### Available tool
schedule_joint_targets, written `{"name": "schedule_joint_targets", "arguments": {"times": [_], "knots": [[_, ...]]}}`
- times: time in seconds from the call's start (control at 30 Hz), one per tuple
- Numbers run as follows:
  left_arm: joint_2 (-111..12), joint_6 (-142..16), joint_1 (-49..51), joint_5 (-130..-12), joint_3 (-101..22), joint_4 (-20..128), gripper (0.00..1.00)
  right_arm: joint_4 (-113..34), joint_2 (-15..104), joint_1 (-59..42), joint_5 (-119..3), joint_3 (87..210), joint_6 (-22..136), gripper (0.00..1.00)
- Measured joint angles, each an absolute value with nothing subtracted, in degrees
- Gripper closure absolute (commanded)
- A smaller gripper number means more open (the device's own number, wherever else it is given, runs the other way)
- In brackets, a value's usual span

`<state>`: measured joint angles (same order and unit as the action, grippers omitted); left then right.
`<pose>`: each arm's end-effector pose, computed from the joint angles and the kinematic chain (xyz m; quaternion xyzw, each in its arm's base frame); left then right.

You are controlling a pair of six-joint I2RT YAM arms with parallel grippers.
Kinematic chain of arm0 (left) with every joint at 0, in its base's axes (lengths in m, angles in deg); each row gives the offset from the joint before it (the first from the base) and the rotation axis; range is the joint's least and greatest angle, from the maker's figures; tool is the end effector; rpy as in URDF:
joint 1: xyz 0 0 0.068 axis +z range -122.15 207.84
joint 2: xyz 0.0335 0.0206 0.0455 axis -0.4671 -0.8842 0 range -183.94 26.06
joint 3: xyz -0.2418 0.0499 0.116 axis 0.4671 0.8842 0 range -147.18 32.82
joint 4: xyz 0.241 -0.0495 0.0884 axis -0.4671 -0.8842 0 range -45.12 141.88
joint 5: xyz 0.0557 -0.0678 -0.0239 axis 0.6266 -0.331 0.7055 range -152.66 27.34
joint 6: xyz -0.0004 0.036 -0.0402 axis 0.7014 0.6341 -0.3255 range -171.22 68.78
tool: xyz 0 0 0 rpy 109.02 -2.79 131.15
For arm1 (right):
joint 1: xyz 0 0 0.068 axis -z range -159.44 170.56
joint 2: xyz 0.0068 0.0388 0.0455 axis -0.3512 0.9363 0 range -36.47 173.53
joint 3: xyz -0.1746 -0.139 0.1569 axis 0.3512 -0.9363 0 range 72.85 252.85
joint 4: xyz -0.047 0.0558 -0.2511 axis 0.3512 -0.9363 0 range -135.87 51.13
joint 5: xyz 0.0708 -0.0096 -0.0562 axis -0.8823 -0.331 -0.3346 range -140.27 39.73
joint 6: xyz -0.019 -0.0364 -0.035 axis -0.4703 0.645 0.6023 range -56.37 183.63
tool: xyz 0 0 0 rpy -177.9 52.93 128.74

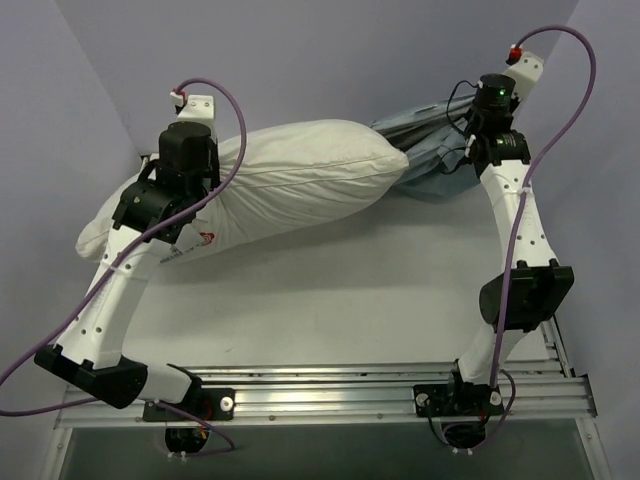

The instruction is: Remove the pillowcase from the pillow

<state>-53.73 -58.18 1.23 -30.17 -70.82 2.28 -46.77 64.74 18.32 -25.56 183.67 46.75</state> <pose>0.2470 -0.1025 0.4819 -0.0078 0.8266 0.0793 0.5572 0.4095 0.0011 0.4757 0.2389 0.6553 -0.0305 0.7159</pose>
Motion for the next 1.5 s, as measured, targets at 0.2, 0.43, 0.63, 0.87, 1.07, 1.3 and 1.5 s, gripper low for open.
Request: {"name": "schedule_joint_targets", "arguments": {"times": [0.2, 0.43, 0.63, 0.87, 1.07, 1.3, 1.5], "knots": [[-51.87, -58.31, 1.41, -33.88, -70.88, 6.56, 0.98, -43.36, 66.33, 18.71, -25.12, 180.55, 50.05, 1.0], [-48.29, -61.24, 1.61, -42.06, -68.0, 6.02, 0.98, -41.91, 71.51, 18.45, -29.45, 169.73, 48.3, 1.0], [-47.89, -63.18, 1.76, -45.95, -69.0, 6.17, 0.98, -42.66, 75.99, 16.66, -33.17, 163.74, 46.35, 1.0], [-49.66, -60.17, 1.69, -41.29, -71.45, 4.94, 0.98, -45.81, 78.46, 18.91, -32.51, 167.37, 44.47, 1.0], [-52.42, -55.18, 1.72, -34.25, -75.08, 5.82, 0.98, -49.96, 78.7, 24.92, -28.93, 178.62, 43.73, 1.0], [-56.09, -48.08, 3.03, -25.73, -75.17, 9.99, 0.98, -46.37, 74.94, 26.89, -28.58, 182.91, 45.02, 1.0], [-60.61, -46.53, 4.23, -21.53, -73.29, 15.87, 0.98, -42.31, 69.87, 23.59, -33.34, 182.16, 48.85, 1.0]]}}
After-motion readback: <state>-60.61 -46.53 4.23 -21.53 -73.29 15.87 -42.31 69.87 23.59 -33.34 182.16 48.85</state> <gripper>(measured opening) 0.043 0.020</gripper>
